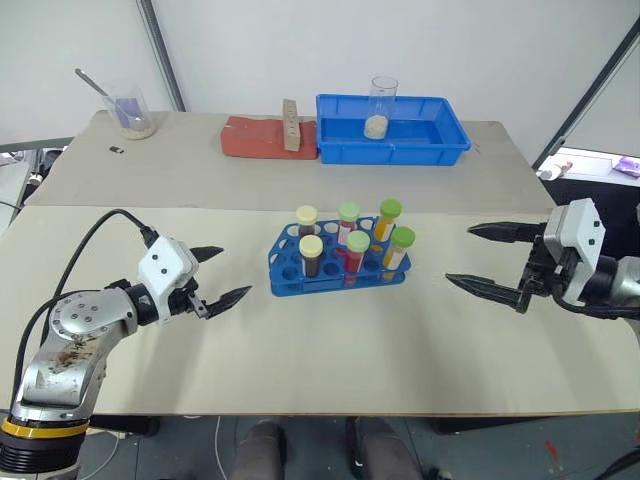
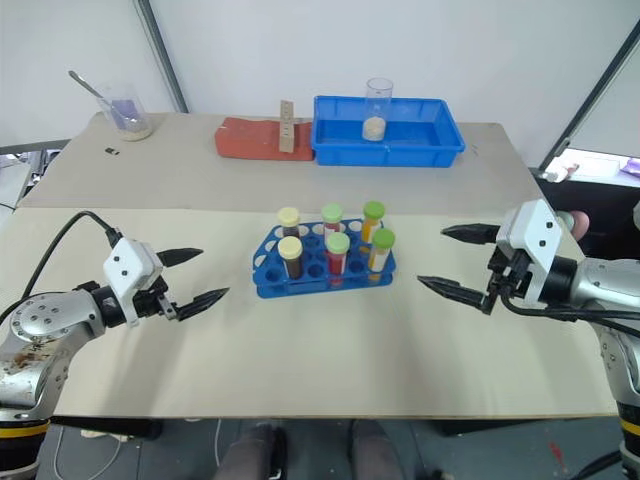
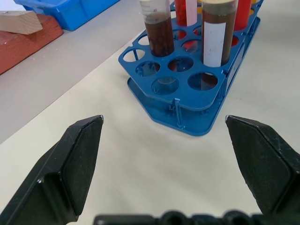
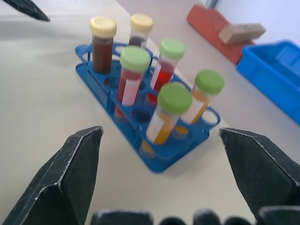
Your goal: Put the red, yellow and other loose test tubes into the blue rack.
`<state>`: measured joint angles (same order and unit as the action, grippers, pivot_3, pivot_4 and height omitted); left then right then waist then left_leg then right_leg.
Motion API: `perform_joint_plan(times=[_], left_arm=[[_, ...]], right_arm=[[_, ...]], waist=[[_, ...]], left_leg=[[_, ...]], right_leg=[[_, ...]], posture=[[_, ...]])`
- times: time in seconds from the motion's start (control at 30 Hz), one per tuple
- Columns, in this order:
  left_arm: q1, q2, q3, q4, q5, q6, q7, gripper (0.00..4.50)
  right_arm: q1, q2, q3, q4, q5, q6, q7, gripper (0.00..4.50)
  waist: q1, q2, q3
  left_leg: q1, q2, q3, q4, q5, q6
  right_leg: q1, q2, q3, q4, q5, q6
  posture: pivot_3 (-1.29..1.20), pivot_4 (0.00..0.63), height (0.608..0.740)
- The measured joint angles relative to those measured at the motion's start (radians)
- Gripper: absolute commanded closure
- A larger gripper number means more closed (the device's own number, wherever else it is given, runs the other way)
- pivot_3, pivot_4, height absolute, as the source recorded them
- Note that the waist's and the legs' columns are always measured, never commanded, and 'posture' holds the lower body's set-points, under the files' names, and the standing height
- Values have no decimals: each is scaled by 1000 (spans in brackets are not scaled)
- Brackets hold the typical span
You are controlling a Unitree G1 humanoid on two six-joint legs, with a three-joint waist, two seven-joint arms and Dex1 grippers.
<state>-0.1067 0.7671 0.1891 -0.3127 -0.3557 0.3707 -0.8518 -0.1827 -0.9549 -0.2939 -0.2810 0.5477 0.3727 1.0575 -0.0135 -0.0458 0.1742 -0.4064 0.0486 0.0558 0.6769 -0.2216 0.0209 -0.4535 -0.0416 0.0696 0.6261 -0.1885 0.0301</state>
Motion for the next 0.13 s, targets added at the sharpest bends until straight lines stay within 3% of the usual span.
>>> perform_joint_plan(times=[0.13], left_arm=[[-5,3,1,0,0,5,-1,35]], right_arm=[[0,0,0,17,-7,-3,9,60]], waist=[[-1,0,0]], left_leg=[[0,0,0,0,0,0]], right_leg=[[-1,0,0,0,0,0]], posture=[[0,150,740]])
